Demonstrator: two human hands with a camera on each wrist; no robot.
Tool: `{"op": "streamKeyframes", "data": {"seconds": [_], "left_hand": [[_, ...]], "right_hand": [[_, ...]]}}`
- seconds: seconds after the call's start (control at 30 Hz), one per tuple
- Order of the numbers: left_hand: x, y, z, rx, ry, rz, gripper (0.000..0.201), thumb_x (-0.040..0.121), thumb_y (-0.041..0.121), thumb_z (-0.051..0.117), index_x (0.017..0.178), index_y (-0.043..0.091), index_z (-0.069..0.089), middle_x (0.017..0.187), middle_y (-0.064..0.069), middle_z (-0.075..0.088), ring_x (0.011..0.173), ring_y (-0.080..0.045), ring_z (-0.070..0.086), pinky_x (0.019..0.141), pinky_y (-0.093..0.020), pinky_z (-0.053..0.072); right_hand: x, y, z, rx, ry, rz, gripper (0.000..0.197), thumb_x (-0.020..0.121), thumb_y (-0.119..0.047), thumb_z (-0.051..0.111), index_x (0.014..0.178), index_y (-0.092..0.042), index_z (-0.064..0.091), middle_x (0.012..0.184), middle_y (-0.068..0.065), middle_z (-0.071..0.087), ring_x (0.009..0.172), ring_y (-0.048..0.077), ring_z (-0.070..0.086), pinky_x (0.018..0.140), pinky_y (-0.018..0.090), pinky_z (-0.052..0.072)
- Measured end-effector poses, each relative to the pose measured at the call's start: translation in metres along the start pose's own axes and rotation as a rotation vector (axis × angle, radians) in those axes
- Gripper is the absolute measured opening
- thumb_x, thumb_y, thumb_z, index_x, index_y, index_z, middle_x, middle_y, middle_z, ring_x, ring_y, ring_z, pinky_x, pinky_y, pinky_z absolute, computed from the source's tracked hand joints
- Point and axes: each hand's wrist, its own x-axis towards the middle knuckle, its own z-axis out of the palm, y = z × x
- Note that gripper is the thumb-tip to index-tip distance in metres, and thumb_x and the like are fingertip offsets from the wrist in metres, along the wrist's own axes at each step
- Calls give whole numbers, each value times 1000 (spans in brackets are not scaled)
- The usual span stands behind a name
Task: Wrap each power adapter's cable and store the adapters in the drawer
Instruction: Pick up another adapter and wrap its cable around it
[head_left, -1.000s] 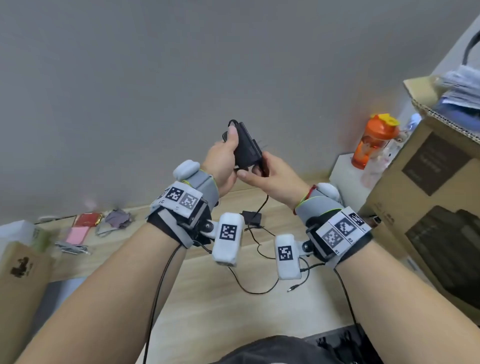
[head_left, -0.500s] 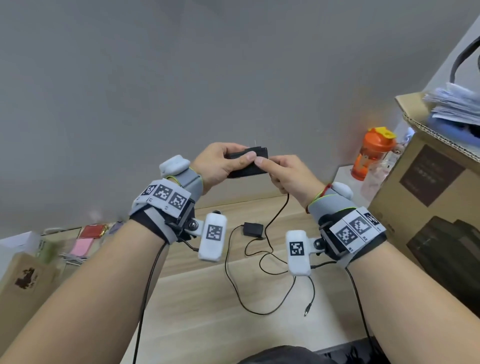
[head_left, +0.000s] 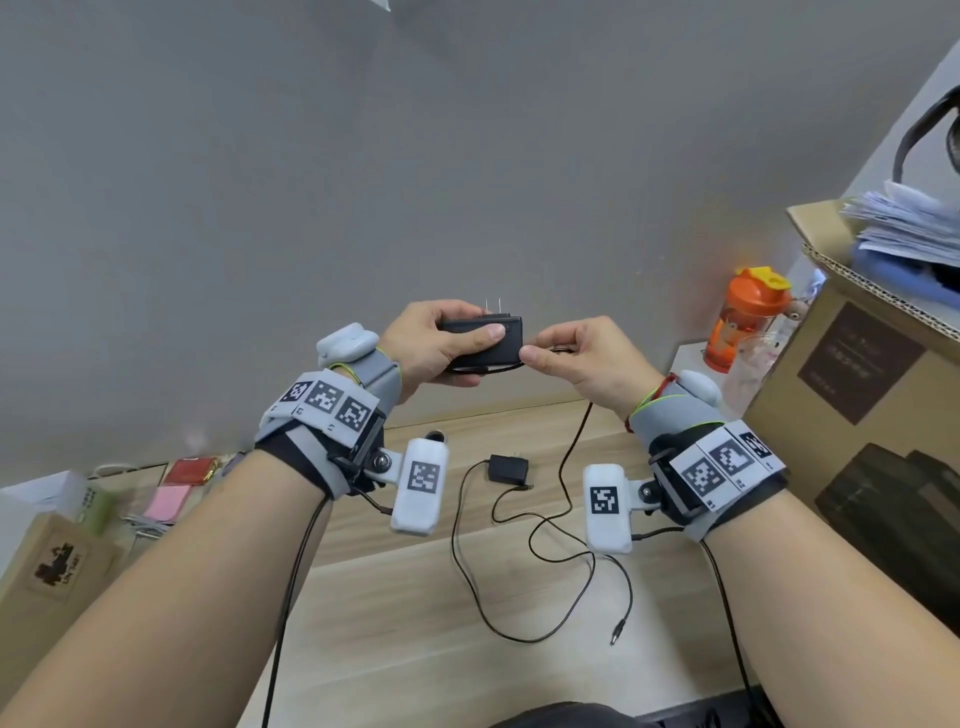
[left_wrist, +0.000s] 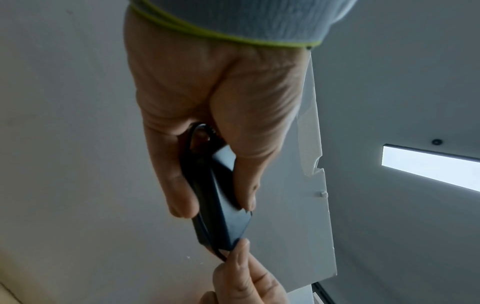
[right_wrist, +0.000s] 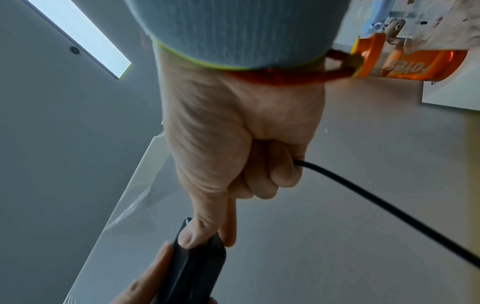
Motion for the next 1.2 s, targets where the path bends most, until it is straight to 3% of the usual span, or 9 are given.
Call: {"op": "streamKeyframes", "data": {"seconds": [0.1, 0.2, 0.33, 0.53, 0.67, 0.8, 0.93, 1.07, 1.2], "left_hand": [[-2, 2, 7, -101, 21, -19, 37, 82, 23, 78, 114, 10, 67, 107, -13, 69, 84, -25, 74, 63, -31, 59], [-4, 1, 8, -145, 52, -35, 45, 74, 19, 84, 114, 6, 66, 107, -17, 71, 81, -31, 75, 59, -26, 58], [-5, 2, 3, -149, 126, -7, 50, 67, 12, 88, 112, 5, 67, 106, -17, 71, 79, -31, 75, 59, -26, 58], [-12, 2, -5, 55, 123, 40, 37, 63, 7, 90, 96, 11, 74, 96, -15, 72, 71, -24, 73, 59, -29, 59], [-19, 0, 0, 178, 49, 55, 33, 66, 7, 88, 95, 14, 75, 89, -12, 73, 62, -18, 71, 54, -25, 56], [-25, 4, 9, 278, -25, 100, 31, 68, 8, 88, 92, 23, 74, 79, -2, 72, 56, -11, 67, 50, -22, 53], [-28, 12, 12, 318, -35, 140, 30, 68, 14, 89, 90, 25, 72, 75, 2, 70, 55, -8, 65, 47, -21, 51], [-29, 11, 11, 295, 25, 150, 44, 65, 15, 90, 96, 14, 59, 80, -2, 68, 54, -11, 66, 45, -24, 49], [-28, 11, 13, 292, 55, 180, 44, 64, 17, 91, 91, 15, 57, 80, -2, 64, 48, -5, 57, 43, -23, 48]], "right_hand": [[1, -1, 3, -30, 28, -26, 8, 89, -18, 71, 87, -11, 73, 56, -17, 60, 55, -4, 48, 61, 9, 39], [0, -4, 6, -56, 34, -43, 13, 90, -18, 69, 82, -9, 71, 46, -17, 49, 47, 0, 40, 51, 9, 30], [-1, -5, 5, -109, 1, -19, 15, 86, -28, 74, 73, -21, 74, 61, -4, 56, 59, 7, 43, 58, 20, 35], [-4, -18, -4, -106, 30, -35, 13, 83, -22, 77, 73, -16, 72, 57, -11, 58, 53, -2, 46, 58, 11, 39], [6, -30, -15, -119, 90, -90, 16, 80, -27, 80, 71, -18, 71, 63, 7, 57, 62, 14, 46, 64, 25, 41], [16, -36, -16, -150, 119, -122, 17, 80, -27, 81, 68, -23, 69, 58, -3, 59, 57, 6, 47, 65, 25, 44], [22, -34, -11, -148, 108, -135, 16, 80, -27, 80, 69, -24, 70, 64, -1, 65, 63, 8, 55, 73, 31, 51], [24, -27, -8, -135, 135, -106, 17, 83, -30, 77, 69, -23, 70, 60, -6, 58, 59, 6, 47, 67, 25, 44], [18, -21, 1, -108, 79, -101, 22, 93, -27, 65, 74, -17, 70, 71, 4, 59, 68, 11, 48, 66, 24, 40]]}}
